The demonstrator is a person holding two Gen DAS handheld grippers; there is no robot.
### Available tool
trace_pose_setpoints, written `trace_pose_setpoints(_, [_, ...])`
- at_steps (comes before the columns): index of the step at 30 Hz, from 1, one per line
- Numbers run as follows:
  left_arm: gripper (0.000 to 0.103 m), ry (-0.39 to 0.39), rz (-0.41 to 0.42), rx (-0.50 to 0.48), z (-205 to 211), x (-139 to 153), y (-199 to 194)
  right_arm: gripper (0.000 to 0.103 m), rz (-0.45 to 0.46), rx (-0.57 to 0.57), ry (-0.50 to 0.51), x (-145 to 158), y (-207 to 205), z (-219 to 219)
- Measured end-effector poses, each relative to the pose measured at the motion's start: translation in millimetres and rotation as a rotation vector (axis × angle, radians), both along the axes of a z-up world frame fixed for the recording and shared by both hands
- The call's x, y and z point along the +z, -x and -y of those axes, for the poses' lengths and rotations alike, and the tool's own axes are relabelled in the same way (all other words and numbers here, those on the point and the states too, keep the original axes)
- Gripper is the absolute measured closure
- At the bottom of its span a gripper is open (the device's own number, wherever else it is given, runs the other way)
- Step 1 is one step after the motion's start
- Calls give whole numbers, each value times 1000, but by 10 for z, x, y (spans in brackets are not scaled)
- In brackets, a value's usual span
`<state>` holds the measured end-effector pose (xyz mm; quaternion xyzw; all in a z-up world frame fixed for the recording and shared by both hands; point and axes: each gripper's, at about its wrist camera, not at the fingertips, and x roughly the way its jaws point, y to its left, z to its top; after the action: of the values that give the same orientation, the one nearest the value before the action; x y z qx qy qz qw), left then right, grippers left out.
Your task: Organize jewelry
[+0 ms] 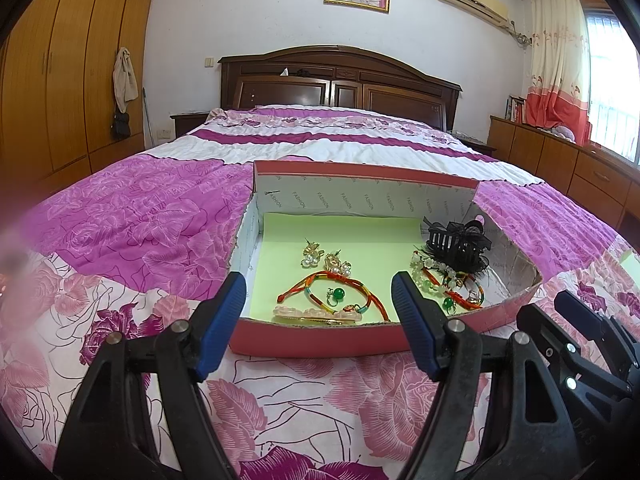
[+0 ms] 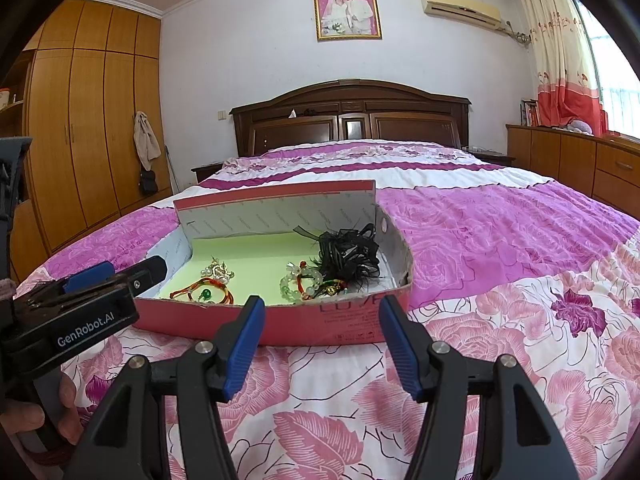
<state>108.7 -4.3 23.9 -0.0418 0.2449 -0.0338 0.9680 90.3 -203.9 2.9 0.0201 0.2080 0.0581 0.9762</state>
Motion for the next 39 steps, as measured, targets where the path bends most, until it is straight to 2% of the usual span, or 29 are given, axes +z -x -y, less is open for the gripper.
trace_pose_setpoints(39, [35,-3,0,-1,9,-7,7,41,-6,-1,-1,-26,0,11])
